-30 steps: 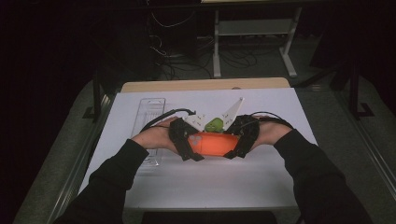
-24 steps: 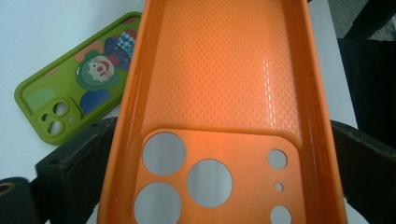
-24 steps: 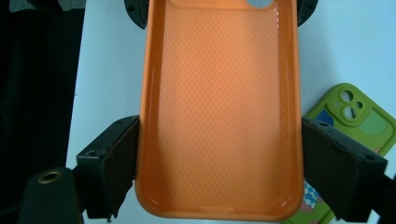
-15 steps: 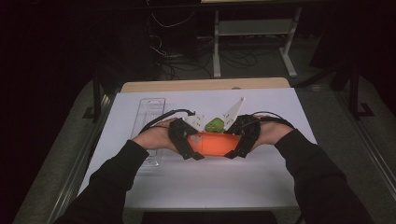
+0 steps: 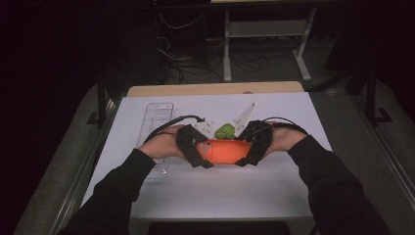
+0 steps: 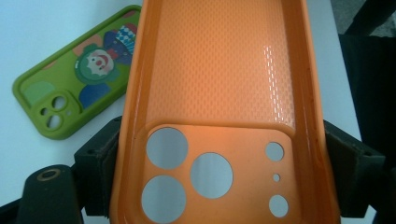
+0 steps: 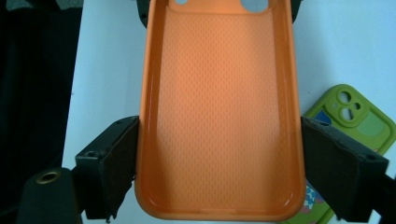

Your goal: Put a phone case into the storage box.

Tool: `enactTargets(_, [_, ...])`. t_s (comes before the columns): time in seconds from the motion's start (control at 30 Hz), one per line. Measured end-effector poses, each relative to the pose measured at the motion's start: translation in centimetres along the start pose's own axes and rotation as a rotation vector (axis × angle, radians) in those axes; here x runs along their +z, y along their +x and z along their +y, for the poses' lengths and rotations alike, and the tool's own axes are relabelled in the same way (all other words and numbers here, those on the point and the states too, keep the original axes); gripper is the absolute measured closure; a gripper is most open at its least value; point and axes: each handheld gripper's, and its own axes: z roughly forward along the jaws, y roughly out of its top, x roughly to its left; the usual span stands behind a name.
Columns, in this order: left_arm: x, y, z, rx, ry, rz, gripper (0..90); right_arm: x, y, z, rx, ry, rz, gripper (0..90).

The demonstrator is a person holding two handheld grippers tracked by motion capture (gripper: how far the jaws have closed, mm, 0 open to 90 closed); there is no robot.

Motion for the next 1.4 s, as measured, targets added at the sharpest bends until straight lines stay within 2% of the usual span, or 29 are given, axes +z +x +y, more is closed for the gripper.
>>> enactTargets(0.13, [0.0, -0.2, -0.4, -0.027, -0.013, 0.011, 16.0, -0.2, -0.1, -0.1, 0.030, -0.032, -0.003, 7.8])
enactTargets(0.2, [0.1, -0.3, -0.7, -0.033, -0.006, 0.020, 16.0, -0.4, -0.2, -0.2, 0.065, -0.054, 0.000, 5.2])
enactTargets(0.27, [0.2, -0.4, -1.1, -0.066, -0.013, 0.033, 15.9, -0.6, -0.4, -0.4, 0.057, -0.085, -0.035, 3.9])
enactTargets(0.4, [0.4, -0.8, -1.8, -0.118, -0.021, 0.065, 15.9, -0.9, -0.5, -1.1, 0.125, -0.136, -0.079, 3.4])
enactTargets(0.6, [1.0, -1.5, -2.5, -0.209, -0.019, 0.133, 15.9, -0.7, -0.3, -2.5, 0.195, -0.164, -0.128, 2.3])
enactTargets(0.7, [1.0, -1.5, -2.8, -0.230, -0.013, 0.186, 15.9, -0.5, -0.3, -3.3, 0.246, -0.179, -0.160, 2.0])
enactTargets(0.8, [0.9, -1.6, -3.0, -0.283, -0.038, 0.211, 15.9, -0.2, 0.1, -4.0, 0.325, -0.183, -0.179, 1.6])
enactTargets(0.9, [0.6, -1.5, -3.0, -0.317, -0.034, 0.241, 15.9, 0.1, 0.3, -4.7, 0.376, -0.202, -0.196, 0.9])
enactTargets(0.93, [0.4, -1.4, -3.0, -0.313, -0.026, 0.249, 15.9, 0.3, 0.4, -5.0, 0.399, -0.212, -0.201, 0.8])
enactTargets(1.03, [0.4, -1.5, -3.1, -0.366, -0.040, 0.280, 15.9, 0.7, 0.8, -5.5, 0.444, -0.246, -0.216, 0.8])
enactTargets(1.1, [0.4, -1.5, -3.3, -0.399, -0.057, 0.292, 15.9, 1.1, 1.0, -5.9, 0.460, -0.269, -0.234, 0.8])
enactTargets(1.13, [0.2, -1.4, -3.4, -0.394, -0.048, 0.294, 15.9, 1.4, 1.2, -6.0, 0.476, -0.267, -0.250, 0.8])
enactTargets(1.2, [0.3, -1.5, -3.5, -0.424, -0.064, 0.294, 15.9, 1.7, 1.6, -6.0, 0.518, -0.272, -0.266, 0.8])
enactTargets(1.3, [0.0, -1.5, -3.8, -0.429, -0.046, 0.300, 15.8, 2.1, 2.1, -6.1, 0.547, -0.295, -0.305, 0.8])
enactTargets(1.37, [0.1, -1.7, -4.0, -0.454, -0.061, 0.297, 15.8, 2.3, 2.3, -6.3, 0.578, -0.329, -0.326, 0.8])
enactTargets(1.4, [0.1, -1.7, -4.1, -0.447, -0.050, 0.298, 15.9, 2.5, 2.5, -6.5, 0.593, -0.341, -0.341, 0.8])
